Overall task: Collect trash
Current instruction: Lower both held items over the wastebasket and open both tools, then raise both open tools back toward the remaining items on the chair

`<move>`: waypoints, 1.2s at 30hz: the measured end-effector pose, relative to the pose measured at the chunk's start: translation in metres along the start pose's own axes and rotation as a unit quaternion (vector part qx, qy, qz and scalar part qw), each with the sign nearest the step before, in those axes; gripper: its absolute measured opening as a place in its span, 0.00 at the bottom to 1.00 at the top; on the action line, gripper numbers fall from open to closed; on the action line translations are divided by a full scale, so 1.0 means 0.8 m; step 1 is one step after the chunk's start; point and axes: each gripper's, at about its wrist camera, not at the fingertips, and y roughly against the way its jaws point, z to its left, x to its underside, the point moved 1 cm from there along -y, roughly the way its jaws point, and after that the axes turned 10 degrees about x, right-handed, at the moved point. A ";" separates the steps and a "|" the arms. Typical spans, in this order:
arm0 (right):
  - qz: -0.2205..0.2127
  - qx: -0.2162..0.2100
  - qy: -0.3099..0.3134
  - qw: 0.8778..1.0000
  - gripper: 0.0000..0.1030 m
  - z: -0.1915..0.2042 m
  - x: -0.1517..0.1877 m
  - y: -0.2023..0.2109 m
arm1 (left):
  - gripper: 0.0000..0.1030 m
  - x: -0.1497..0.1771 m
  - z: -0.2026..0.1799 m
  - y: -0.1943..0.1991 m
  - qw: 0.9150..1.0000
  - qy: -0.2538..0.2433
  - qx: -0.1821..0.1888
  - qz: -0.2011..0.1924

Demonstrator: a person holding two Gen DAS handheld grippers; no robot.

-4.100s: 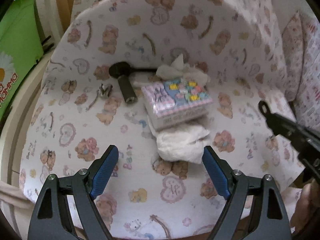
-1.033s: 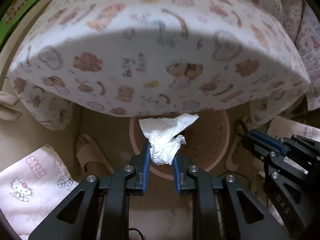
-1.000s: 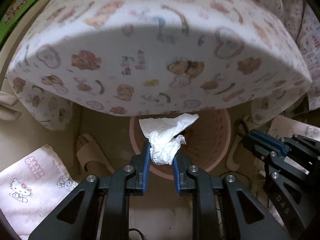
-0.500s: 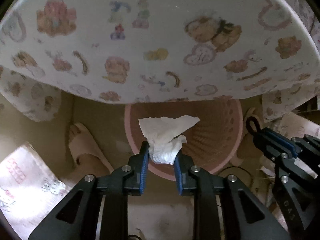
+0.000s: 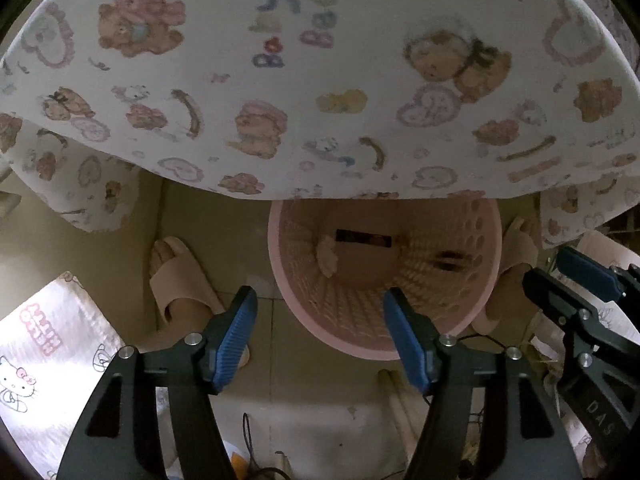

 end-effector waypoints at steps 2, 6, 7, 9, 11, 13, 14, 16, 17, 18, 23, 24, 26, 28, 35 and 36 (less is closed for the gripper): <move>-0.001 -0.002 -0.005 1.000 0.40 -0.004 0.000 0.001 | 0.62 0.000 0.000 0.004 1.000 0.001 0.001 -0.004; -0.003 -0.009 -0.010 1.000 0.40 -0.007 -0.001 0.005 | 0.62 0.001 -0.003 0.015 1.000 -0.004 -0.001 -0.016; -0.005 -0.010 -0.007 1.000 0.40 -0.007 -0.001 0.008 | 0.62 0.001 -0.004 0.019 1.000 -0.006 -0.002 -0.020; -0.014 -0.010 -0.003 1.000 0.40 -0.006 -0.001 0.012 | 0.62 0.001 -0.006 0.030 0.999 -0.009 -0.003 -0.032; -0.024 -0.007 -0.004 1.000 0.40 -0.006 -0.002 0.020 | 0.62 0.001 -0.011 0.042 0.999 -0.017 -0.007 -0.045; -0.040 -0.006 -0.011 0.999 0.40 -0.008 -0.004 0.029 | 0.63 0.001 -0.014 0.054 0.997 -0.024 -0.017 -0.064; -0.049 -0.007 -0.015 0.999 0.40 -0.011 -0.005 0.035 | 0.63 0.002 -0.014 0.060 0.997 -0.026 -0.020 -0.073; -0.072 -0.007 -0.023 0.997 0.40 -0.015 -0.007 0.051 | 0.63 0.003 -0.012 0.072 0.996 -0.024 -0.015 -0.087; -0.082 -0.008 -0.026 0.996 0.40 -0.017 -0.007 0.058 | 0.63 0.003 -0.012 0.079 0.995 -0.024 -0.012 -0.093; -0.092 -0.008 -0.027 0.995 0.40 -0.019 -0.007 0.065 | 0.64 0.005 -0.013 0.085 0.994 -0.029 -0.010 -0.102; -0.129 -0.006 -0.023 0.991 0.40 -0.022 -0.008 0.091 | 0.66 0.012 -0.022 0.114 0.987 -0.054 -0.025 -0.149; -0.134 -0.010 -0.026 0.991 0.40 -0.023 -0.008 0.095 | 0.66 0.013 -0.023 0.119 0.986 -0.056 -0.025 -0.156; -0.140 -0.014 -0.029 0.990 0.40 -0.026 -0.009 0.098 | 0.67 0.014 -0.024 0.129 0.983 -0.059 -0.029 -0.173; -0.151 -0.015 -0.029 0.988 0.40 -0.029 -0.007 0.106 | 0.68 0.014 -0.025 0.137 0.980 -0.061 -0.031 -0.187; -0.175 -0.017 -0.044 0.983 0.40 -0.042 -0.007 0.121 | 0.71 0.015 -0.027 0.160 0.975 -0.050 -0.031 -0.216; -0.179 -0.015 -0.046 0.983 0.40 -0.043 -0.007 0.123 | 0.71 0.016 -0.027 0.164 0.973 -0.051 -0.028 -0.224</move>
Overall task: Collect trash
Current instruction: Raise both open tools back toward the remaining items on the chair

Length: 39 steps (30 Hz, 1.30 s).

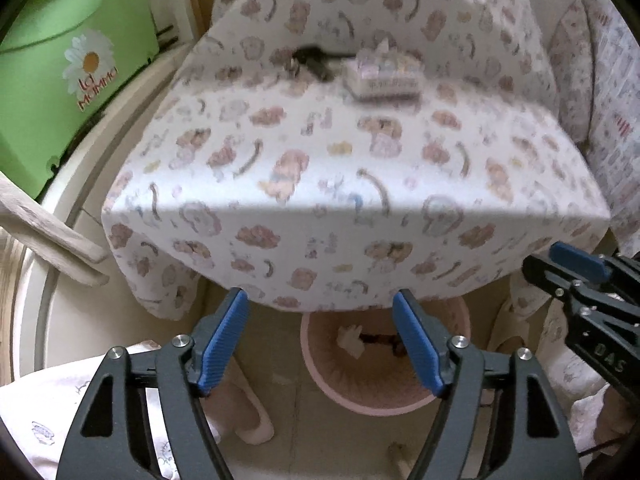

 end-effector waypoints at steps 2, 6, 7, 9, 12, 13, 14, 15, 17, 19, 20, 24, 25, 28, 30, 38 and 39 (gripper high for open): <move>-0.014 0.005 0.000 1.000 0.40 -0.001 -0.002 0.005 | 0.71 -0.003 -0.001 0.010 1.000 -0.002 -0.003 -0.022; -0.029 0.005 -0.005 1.000 0.40 -0.004 -0.006 0.012 | 0.79 -0.007 0.001 0.027 0.998 0.005 -0.011 -0.062; -0.030 0.005 -0.005 1.000 0.40 -0.004 -0.006 0.013 | 0.82 -0.009 0.001 0.030 0.998 0.005 -0.015 -0.069; -0.033 0.005 -0.007 0.999 0.40 -0.005 -0.007 0.015 | 0.89 -0.011 -0.002 0.033 0.997 -0.004 -0.028 -0.076; -0.040 0.013 -0.002 0.999 0.40 -0.006 -0.007 0.019 | 0.91 -0.011 -0.003 0.034 0.996 -0.010 -0.044 -0.082; -0.043 0.016 -0.001 0.999 0.40 -0.006 -0.007 0.022 | 0.91 -0.011 -0.002 0.033 0.996 -0.011 -0.042 -0.081; -0.044 0.017 -0.001 0.999 0.40 -0.006 -0.008 0.023 | 0.91 -0.012 -0.002 0.033 0.996 -0.011 -0.039 -0.081; -0.047 0.014 -0.002 0.999 0.40 -0.007 -0.008 0.025 | 0.91 -0.013 -0.001 0.033 0.996 -0.010 -0.037 -0.081; -0.051 0.011 -0.006 0.999 0.40 -0.009 -0.011 0.028 | 0.91 -0.015 -0.001 0.036 0.996 -0.011 -0.032 -0.082; -0.056 0.014 -0.003 0.998 0.40 -0.009 -0.013 0.031 | 0.92 -0.019 -0.001 0.039 0.996 -0.013 -0.029 -0.085; -0.058 0.017 0.000 0.998 0.40 -0.008 -0.015 0.032 | 0.92 -0.022 -0.002 0.042 0.996 -0.015 -0.032 -0.087; -0.067 0.014 0.018 0.997 0.40 -0.004 -0.031 0.043 | 0.94 -0.044 -0.005 0.060 0.992 -0.023 -0.048 -0.111; -0.074 0.018 0.025 0.997 0.40 -0.004 -0.038 0.048 | 0.94 -0.050 -0.006 0.064 0.992 -0.024 -0.046 -0.115; -0.088 0.020 0.033 0.995 0.40 -0.007 -0.058 0.061 | 0.95 -0.073 -0.007 0.075 0.990 -0.036 -0.044 -0.128; -0.090 0.015 0.035 0.995 0.40 -0.011 -0.074 0.065 | 0.95 -0.089 -0.007 0.080 0.989 -0.041 -0.043 -0.135; -0.109 0.023 0.042 0.993 0.40 -0.029 -0.132 0.068 | 0.95 -0.158 -0.001 0.084 0.984 -0.059 -0.048 -0.161; -0.111 0.019 0.039 0.993 0.40 -0.031 -0.140 0.068 | 0.95 -0.166 0.002 0.082 0.983 -0.056 -0.052 -0.164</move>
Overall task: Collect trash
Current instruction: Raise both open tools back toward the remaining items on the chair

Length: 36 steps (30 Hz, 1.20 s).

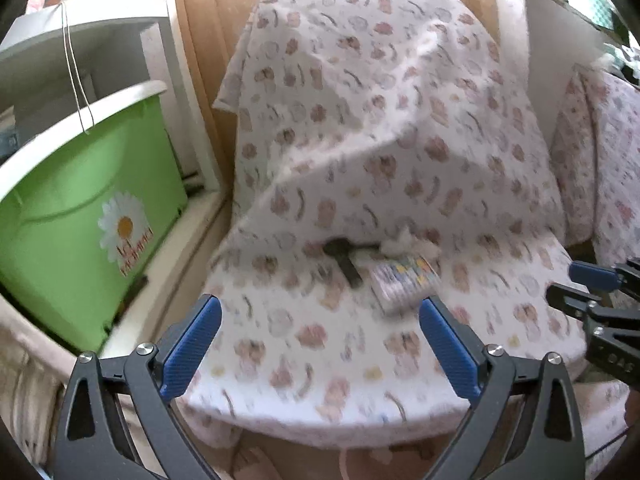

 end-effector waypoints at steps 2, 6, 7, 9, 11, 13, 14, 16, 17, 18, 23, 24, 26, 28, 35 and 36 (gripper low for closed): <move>-0.007 -0.003 -0.004 1.000 0.40 -0.003 -0.015 -0.005 | 0.95 -0.013 0.011 -0.010 1.000 0.011 0.001 -0.002; -0.022 -0.005 -0.007 1.000 0.40 -0.003 -0.031 -0.016 | 0.95 -0.025 0.029 -0.030 1.000 0.028 0.007 0.000; -0.023 -0.006 -0.009 1.000 0.42 -0.003 -0.033 -0.022 | 0.95 -0.024 0.032 -0.034 1.000 0.028 0.008 -0.001; -0.023 -0.004 -0.014 1.000 0.45 -0.002 -0.031 -0.035 | 0.95 -0.019 0.037 -0.044 1.000 0.024 0.008 0.000; -0.017 -0.002 -0.017 1.000 0.45 -0.001 -0.025 -0.052 | 0.93 -0.013 0.040 -0.056 1.000 0.024 0.009 0.017; -0.005 -0.012 -0.023 1.000 0.45 0.001 -0.020 -0.067 | 0.92 -0.011 0.044 -0.066 0.999 0.034 0.016 0.034; -0.002 -0.016 -0.023 1.000 0.45 0.002 -0.019 -0.073 | 0.92 -0.011 0.046 -0.071 0.998 0.039 0.018 0.042; 0.000 -0.015 -0.021 1.000 0.45 0.004 -0.018 -0.082 | 0.92 -0.012 0.049 -0.077 0.998 0.043 0.015 0.050; 0.002 -0.015 -0.019 1.000 0.46 0.006 -0.018 -0.087 | 0.92 -0.012 0.051 -0.080 0.997 0.046 0.015 0.055; 0.006 -0.018 -0.016 1.000 0.47 0.008 -0.019 -0.092 | 0.90 -0.014 0.054 -0.083 0.997 0.051 0.015 0.060; 0.022 -0.030 -0.011 0.999 0.59 0.025 -0.022 -0.114 | 0.89 -0.022 0.075 -0.099 0.993 0.087 0.023 0.077; 0.024 -0.032 -0.011 0.999 0.60 0.029 -0.023 -0.117 | 0.89 -0.024 0.079 -0.101 0.993 0.091 0.019 0.079; 0.031 -0.037 -0.010 0.999 0.61 0.037 -0.025 -0.125 | 0.89 -0.029 0.085 -0.107 0.992 0.091 0.005 0.084; 0.037 -0.040 -0.014 0.998 0.66 0.045 -0.026 -0.132 | 0.89 -0.034 0.090 -0.112 0.993 0.085 -0.003 0.086; 0.029 -0.045 -0.031 0.998 0.74 0.073 -0.041 -0.145 | 0.93 -0.034 0.115 -0.124 0.988 0.118 -0.006 0.095; 0.029 -0.047 -0.036 0.998 0.75 0.078 -0.043 -0.148 | 0.93 -0.034 0.117 -0.124 0.988 0.121 -0.005 0.094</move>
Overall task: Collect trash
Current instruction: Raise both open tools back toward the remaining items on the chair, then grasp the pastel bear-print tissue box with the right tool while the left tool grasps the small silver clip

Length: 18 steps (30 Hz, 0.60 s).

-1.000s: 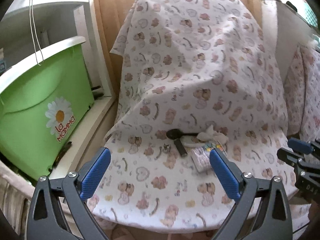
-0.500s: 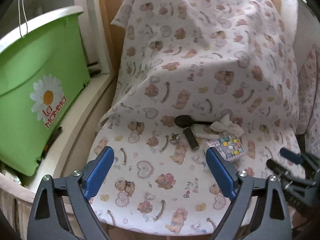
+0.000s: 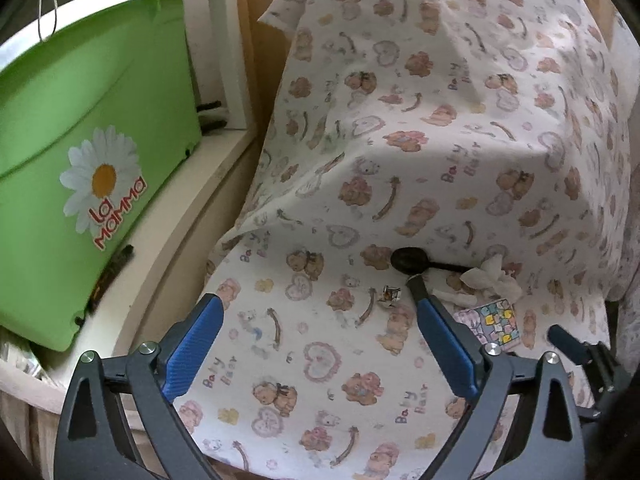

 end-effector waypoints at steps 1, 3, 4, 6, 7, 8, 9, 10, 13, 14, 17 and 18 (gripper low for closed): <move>0.000 -0.001 -0.002 1.000 0.77 0.003 -0.002 -0.002 | 0.93 0.000 0.001 0.001 1.000 0.001 -0.002 -0.001; -0.002 -0.003 -0.005 1.000 0.78 0.012 -0.005 -0.006 | 0.93 -0.001 0.004 0.002 1.000 -0.001 -0.008 -0.005; -0.003 -0.004 -0.005 1.000 0.78 0.016 -0.007 -0.009 | 0.93 -0.002 0.005 0.003 1.000 -0.001 -0.010 -0.007; -0.003 -0.005 -0.004 1.000 0.78 0.025 -0.010 -0.013 | 0.93 -0.003 0.007 0.004 1.000 -0.002 -0.012 -0.009; -0.003 -0.002 -0.002 1.000 0.79 0.030 -0.010 -0.016 | 0.93 -0.002 0.008 0.005 1.000 -0.002 -0.013 -0.010; -0.003 0.002 0.001 1.000 0.80 0.034 -0.010 -0.018 | 0.93 -0.003 0.011 0.005 1.000 -0.001 -0.014 -0.010; -0.002 0.006 0.004 1.000 0.81 0.039 -0.010 -0.022 | 0.93 -0.003 0.013 0.006 1.000 0.000 -0.014 -0.010; -0.001 0.011 0.007 1.000 0.81 0.043 -0.010 -0.026 | 0.93 -0.003 0.014 0.006 1.000 0.001 -0.014 -0.009; 0.005 0.028 0.016 0.999 0.82 0.051 -0.007 -0.038 | 0.93 -0.003 0.018 0.005 1.000 0.006 -0.011 -0.008; 0.005 0.032 0.018 0.999 0.82 0.051 -0.006 -0.041 | 0.93 -0.004 0.019 0.005 1.000 0.005 -0.010 -0.007; 0.017 0.028 0.016 0.999 0.82 0.050 -0.003 -0.050 | 0.93 -0.004 0.020 0.004 1.000 0.007 -0.016 -0.006; 0.017 0.022 0.012 1.000 0.80 0.048 -0.002 -0.050 | 0.93 -0.004 0.020 0.002 1.000 0.008 -0.014 -0.005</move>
